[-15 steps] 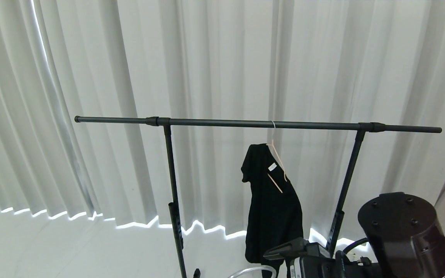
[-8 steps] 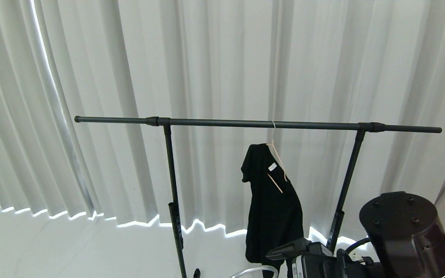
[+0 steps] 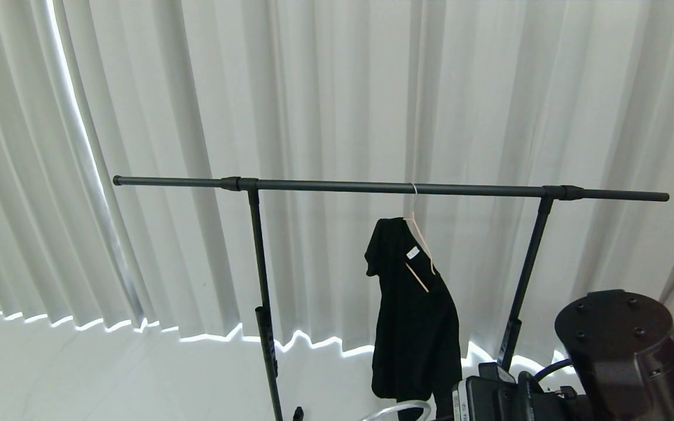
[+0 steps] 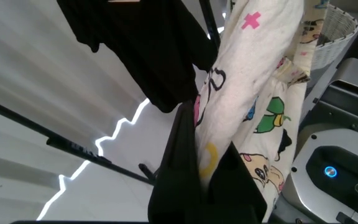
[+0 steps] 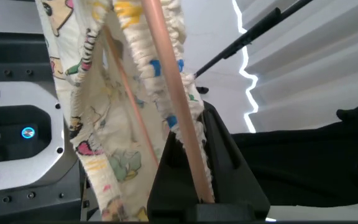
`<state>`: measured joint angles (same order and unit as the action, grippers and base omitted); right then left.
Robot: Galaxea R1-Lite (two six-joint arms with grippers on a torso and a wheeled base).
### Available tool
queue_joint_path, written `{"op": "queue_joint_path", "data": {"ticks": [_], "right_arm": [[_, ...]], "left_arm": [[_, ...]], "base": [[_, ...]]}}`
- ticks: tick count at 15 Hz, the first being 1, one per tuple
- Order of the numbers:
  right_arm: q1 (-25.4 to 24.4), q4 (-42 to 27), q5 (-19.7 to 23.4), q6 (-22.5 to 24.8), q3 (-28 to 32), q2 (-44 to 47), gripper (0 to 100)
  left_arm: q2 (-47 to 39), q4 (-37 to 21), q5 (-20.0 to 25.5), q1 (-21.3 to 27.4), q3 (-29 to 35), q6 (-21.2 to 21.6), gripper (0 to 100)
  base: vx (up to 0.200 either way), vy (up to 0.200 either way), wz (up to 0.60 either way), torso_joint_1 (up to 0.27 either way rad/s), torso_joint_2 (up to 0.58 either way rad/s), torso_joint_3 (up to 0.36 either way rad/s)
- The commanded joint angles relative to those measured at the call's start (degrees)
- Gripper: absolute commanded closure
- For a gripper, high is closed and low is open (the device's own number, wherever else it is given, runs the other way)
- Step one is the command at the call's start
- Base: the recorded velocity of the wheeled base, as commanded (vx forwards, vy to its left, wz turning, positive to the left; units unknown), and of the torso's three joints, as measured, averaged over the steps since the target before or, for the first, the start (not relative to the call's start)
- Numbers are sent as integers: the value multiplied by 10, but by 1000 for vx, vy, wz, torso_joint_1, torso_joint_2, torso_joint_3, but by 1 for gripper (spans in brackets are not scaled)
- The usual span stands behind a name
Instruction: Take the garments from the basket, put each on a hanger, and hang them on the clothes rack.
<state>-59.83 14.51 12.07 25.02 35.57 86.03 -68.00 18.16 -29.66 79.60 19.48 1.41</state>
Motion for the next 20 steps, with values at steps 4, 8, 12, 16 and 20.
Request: {"op": "queue_joint_path", "data": {"ticks": [4, 8, 12, 16, 20], "right_arm": [[3, 19, 0, 2, -2, -2, 100], [47, 32, 0, 13, -3, -24, 100], [113, 34, 15, 57, -38, -63, 100], [132, 34, 18, 57, -61, -98, 100], [132, 33, 17, 57, -61, -121, 100]], "left_arm": [[-1, 0, -6, -17, -4, -3, 0], [15, 0, -34, -36, -16, -4, 0], [91, 0, -35, -45, -89, 16, 0], [160, -2, -34, -79, -145, 47, 0], [163, -1, -31, -151, -131, 69, 0]], "base": [[0, 0, 0, 0, 0, 0], [0, 0, 0, 0, 0, 0], [0, 0, 0, 0, 0, 0], [0, 0, 0, 0, 0, 0], [0, 0, 0, 0, 0, 0]]}}
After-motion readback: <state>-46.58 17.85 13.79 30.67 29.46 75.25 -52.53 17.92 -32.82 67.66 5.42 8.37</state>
